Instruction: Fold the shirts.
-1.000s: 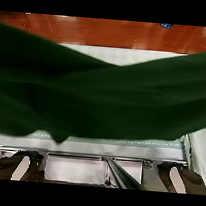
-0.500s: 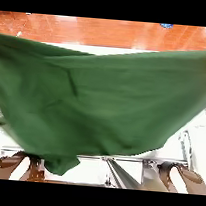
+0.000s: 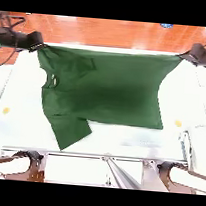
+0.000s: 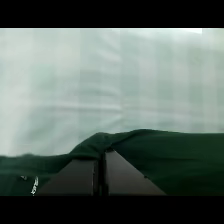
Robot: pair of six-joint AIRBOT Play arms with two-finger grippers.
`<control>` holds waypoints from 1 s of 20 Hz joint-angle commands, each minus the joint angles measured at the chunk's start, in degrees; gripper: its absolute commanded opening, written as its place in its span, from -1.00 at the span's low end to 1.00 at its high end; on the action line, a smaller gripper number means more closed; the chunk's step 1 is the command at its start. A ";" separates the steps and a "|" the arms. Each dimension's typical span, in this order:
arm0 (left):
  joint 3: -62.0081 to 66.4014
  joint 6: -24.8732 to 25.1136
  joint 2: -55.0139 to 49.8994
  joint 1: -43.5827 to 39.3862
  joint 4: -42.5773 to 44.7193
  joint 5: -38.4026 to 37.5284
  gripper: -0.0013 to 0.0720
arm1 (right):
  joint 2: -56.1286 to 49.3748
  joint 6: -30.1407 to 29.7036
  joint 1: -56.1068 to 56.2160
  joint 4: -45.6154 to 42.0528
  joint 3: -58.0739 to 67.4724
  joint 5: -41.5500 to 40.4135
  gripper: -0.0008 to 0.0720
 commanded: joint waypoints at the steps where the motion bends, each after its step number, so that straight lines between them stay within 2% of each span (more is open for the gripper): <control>1: 8.52 -4.55 -14.78 -0.31 -1.66 0.83 -0.92 | -14.12 -0.39 0.02 4.37 5.44 -5.07 -0.92; 3: 10.71 -7.37 -18.78 -0.68 -1.86 -0.90 -0.92 | -18.91 1.46 0.04 4.57 8.68 -3.85 -0.92; 5: 10.75 -7.26 -20.46 -1.07 -2.51 -1.75 -0.92 | -21.27 1.86 0.02 4.35 9.25 -2.38 -0.92; 8: 10.75 -5.05 -21.22 -1.62 -2.47 -6.38 -0.92 | -21.97 1.73 0.02 3.48 9.25 -0.55 -0.92; 10: 10.75 -1.03 -21.22 -1.38 -2.43 -11.26 -0.92 | -21.86 0.90 -0.17 2.86 9.25 3.19 -0.92; 13: 10.71 4.39 -21.92 -0.70 -0.44 -20.92 -0.92 | -21.99 0.50 0.59 -6.08 8.85 11.06 -0.92; 15: 9.79 4.52 -22.77 -0.74 2.71 -24.65 -0.92 | -21.99 1.22 1.22 -9.88 7.61 12.35 -0.92; 20: 8.68 4.52 -24.17 -0.68 3.67 -26.73 -0.92 | -22.53 1.84 1.40 -9.92 6.38 12.68 -0.92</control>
